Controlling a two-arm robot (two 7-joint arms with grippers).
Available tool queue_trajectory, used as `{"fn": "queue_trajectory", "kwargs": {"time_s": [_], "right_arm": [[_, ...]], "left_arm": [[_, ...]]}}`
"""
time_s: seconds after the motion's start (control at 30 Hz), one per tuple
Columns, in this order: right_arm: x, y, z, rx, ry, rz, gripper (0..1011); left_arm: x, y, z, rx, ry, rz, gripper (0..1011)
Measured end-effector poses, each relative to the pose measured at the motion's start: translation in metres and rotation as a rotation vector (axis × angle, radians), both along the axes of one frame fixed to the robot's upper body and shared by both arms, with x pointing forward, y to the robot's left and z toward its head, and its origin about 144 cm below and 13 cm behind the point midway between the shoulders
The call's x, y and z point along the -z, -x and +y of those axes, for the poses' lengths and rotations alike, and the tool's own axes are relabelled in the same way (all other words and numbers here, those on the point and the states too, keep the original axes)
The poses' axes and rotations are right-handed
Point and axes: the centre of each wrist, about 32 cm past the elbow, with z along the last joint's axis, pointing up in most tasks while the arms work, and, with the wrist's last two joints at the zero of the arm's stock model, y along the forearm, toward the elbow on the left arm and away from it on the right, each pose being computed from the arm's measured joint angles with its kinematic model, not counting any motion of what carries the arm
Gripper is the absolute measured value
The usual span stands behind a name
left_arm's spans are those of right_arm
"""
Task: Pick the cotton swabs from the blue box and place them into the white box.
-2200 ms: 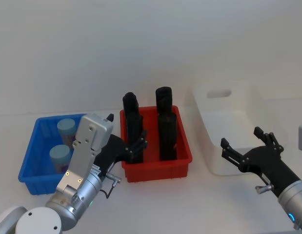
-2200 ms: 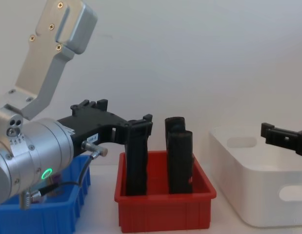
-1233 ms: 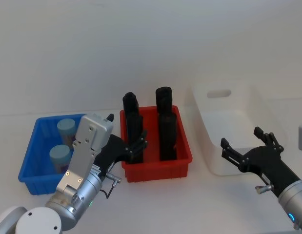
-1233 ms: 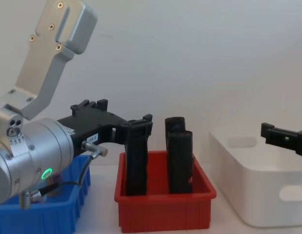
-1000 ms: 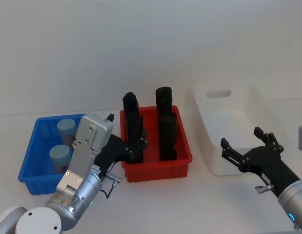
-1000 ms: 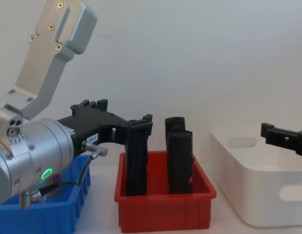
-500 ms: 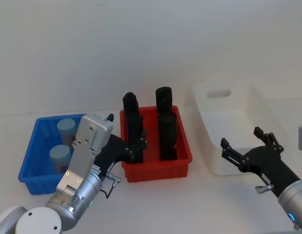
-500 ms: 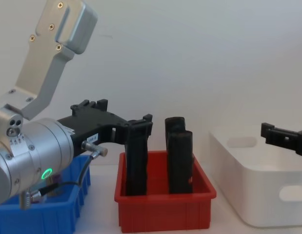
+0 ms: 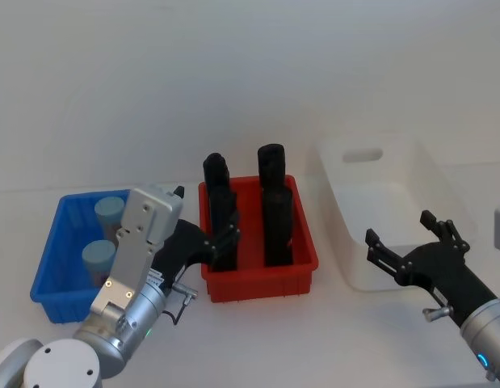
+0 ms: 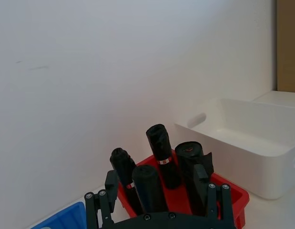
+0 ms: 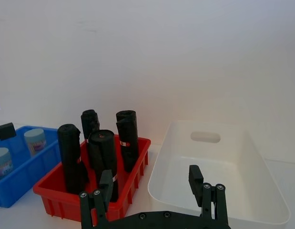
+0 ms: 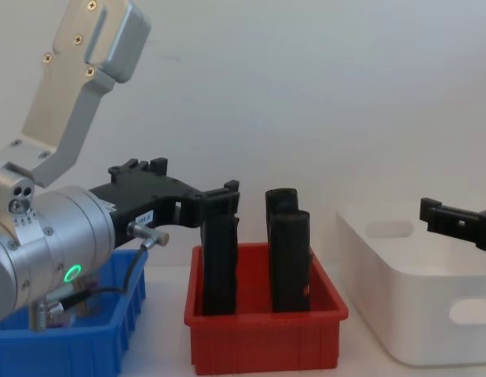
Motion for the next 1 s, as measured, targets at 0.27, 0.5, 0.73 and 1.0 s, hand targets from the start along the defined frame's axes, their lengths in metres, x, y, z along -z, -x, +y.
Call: {"fn": "queue_trajectory", "kwargs": {"time_s": [0.27,0.5,0.73,1.0], "right_arm": [[0.0,0.0,0.0,0.0,0.0,0.0,1002],[0.0,0.0,0.0,0.0,0.0,0.0,1002],[0.0,0.0,0.0,0.0,0.0,0.0,1002],[0.0,0.0,0.0,0.0,0.0,0.0,1002]], "left_arm": [[-0.003,-0.008,0.006,-0.053,0.024,0.037,1004],[-0.003,-0.016,0.016,-0.118,0.043,0.097,1004],[-0.002,-0.026,0.029,-0.18,0.056,0.159,1004],[0.002,-0.038,0.044,-0.249,0.067,0.229,1004]]}}
